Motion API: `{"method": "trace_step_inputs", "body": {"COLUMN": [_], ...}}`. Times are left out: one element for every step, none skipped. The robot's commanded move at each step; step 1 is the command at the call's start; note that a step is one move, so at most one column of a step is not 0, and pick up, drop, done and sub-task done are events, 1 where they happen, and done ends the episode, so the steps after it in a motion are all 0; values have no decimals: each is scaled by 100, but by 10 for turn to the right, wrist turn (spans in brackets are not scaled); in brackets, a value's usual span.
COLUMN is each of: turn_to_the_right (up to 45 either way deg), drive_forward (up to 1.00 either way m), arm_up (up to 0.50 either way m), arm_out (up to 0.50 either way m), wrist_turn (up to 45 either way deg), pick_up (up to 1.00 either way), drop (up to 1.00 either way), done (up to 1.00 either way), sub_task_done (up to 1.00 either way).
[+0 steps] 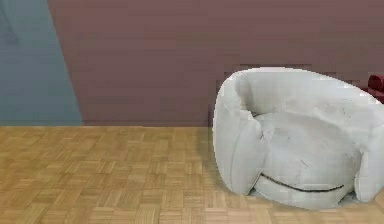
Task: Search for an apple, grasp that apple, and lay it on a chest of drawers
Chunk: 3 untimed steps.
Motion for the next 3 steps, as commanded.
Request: {"method": "trace_step_inputs", "body": {"turn_to_the_right": [450,360,450], "drive_forward": [0,0,0], "arm_up": [0,0,0], "arm_out": [0,0,0], "wrist_turn": [0,0,0], "pick_up": [0,0,0], "drop": [0,0,0], "done": [0,0,0], "sub_task_done": [0,0,0]}}
